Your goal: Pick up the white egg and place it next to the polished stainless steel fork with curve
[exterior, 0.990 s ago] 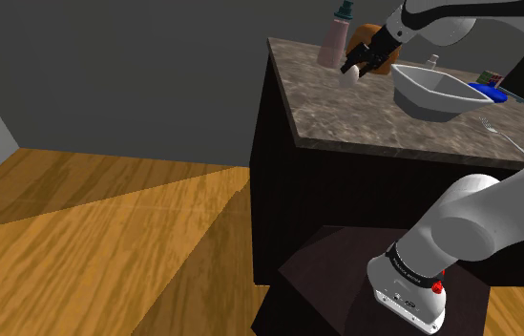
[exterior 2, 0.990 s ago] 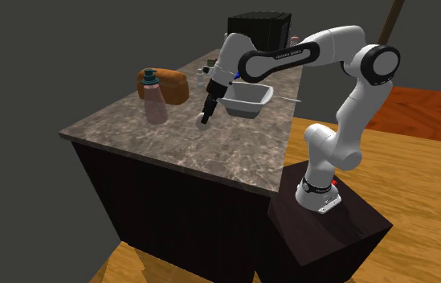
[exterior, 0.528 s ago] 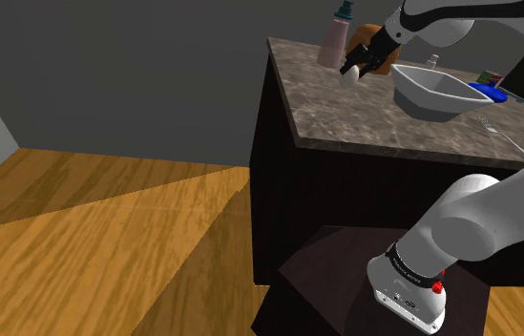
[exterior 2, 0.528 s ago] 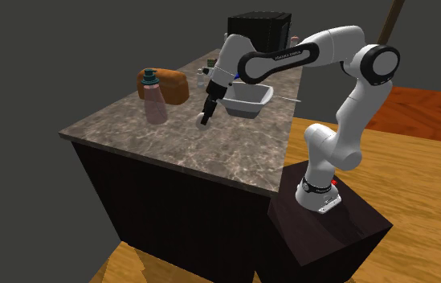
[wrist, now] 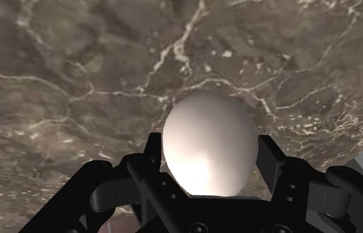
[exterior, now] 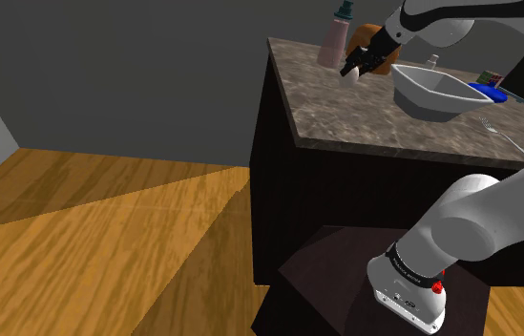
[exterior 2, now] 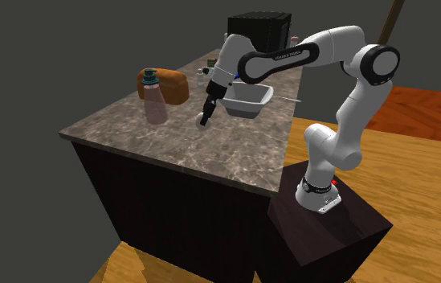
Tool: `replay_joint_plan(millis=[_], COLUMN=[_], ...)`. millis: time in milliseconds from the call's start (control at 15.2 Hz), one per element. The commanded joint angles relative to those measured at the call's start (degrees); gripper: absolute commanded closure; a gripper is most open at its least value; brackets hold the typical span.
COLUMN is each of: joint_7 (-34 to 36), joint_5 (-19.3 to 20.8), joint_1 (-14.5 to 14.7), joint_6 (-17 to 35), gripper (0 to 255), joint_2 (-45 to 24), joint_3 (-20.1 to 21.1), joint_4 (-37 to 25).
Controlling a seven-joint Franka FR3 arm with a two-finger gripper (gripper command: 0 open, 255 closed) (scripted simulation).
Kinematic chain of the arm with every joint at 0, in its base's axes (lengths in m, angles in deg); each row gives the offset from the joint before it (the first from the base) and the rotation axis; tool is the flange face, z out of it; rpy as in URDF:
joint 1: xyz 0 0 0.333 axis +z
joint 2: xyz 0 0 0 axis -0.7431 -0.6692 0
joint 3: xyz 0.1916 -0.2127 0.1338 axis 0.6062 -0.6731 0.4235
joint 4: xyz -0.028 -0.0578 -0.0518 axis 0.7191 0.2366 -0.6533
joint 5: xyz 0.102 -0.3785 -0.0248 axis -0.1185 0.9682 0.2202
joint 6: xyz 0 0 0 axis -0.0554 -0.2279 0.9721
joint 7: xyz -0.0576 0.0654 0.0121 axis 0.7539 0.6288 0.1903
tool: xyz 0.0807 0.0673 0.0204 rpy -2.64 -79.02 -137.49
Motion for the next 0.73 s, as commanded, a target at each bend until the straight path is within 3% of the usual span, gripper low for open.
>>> replay_joint_plan(millis=[0, 660], joint_7=[0.0, 1.51], joint_5=[-0.01, 0.4], joint_1=[0.01, 0.04], joint_6=[-0.02, -6.74], gripper=[255, 255], joint_2=[-0.02, 0.13], joint_3=[0.01, 0.92], joint_4=[0.02, -6.64])
